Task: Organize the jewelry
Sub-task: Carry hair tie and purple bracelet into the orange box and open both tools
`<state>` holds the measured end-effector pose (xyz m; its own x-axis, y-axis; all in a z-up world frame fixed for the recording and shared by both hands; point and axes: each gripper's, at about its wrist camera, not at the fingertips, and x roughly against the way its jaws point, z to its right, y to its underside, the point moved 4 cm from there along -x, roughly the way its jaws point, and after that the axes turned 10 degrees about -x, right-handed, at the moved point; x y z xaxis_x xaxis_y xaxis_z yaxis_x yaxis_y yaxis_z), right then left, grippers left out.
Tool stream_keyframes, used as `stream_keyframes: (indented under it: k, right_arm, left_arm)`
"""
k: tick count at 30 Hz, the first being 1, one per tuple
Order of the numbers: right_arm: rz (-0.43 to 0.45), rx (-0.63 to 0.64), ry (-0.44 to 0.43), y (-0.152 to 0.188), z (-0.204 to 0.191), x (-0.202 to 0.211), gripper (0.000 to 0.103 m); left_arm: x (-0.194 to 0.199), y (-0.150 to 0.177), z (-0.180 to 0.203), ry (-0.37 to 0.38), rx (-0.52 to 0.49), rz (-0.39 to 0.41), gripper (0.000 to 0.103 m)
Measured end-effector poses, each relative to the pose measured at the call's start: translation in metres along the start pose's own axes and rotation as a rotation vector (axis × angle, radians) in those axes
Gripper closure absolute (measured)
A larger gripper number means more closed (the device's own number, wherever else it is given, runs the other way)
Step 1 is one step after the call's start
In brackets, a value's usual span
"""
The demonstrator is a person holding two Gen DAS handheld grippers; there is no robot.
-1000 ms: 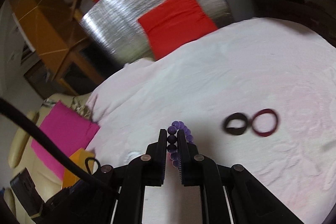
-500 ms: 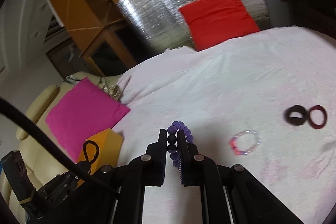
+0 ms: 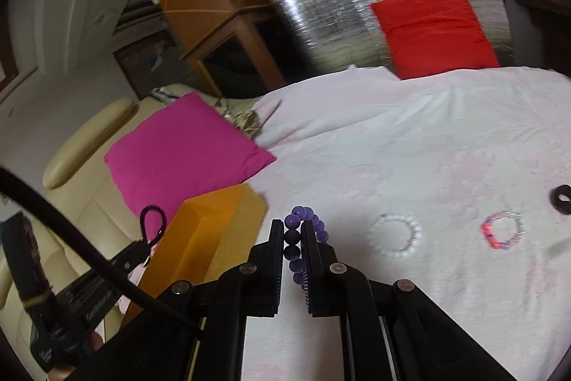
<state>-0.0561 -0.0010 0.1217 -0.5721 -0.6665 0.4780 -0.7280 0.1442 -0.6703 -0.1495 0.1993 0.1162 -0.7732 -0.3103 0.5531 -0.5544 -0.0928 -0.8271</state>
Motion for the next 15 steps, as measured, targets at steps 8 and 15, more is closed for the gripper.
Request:
stream_keyframes:
  k: [8,15]
  right_arm:
    - [-0.066,0.069,-0.040,0.023,-0.061,-0.029,0.093]
    - [-0.087,0.104,-0.047,0.029,-0.103,-0.047,0.093]
  left_arm:
    - [-0.014,0.011,-0.048,-0.057,0.071,-0.040,0.095]
    - [-0.028,0.024,-0.076,-0.097,0.128,-0.099,0.095]
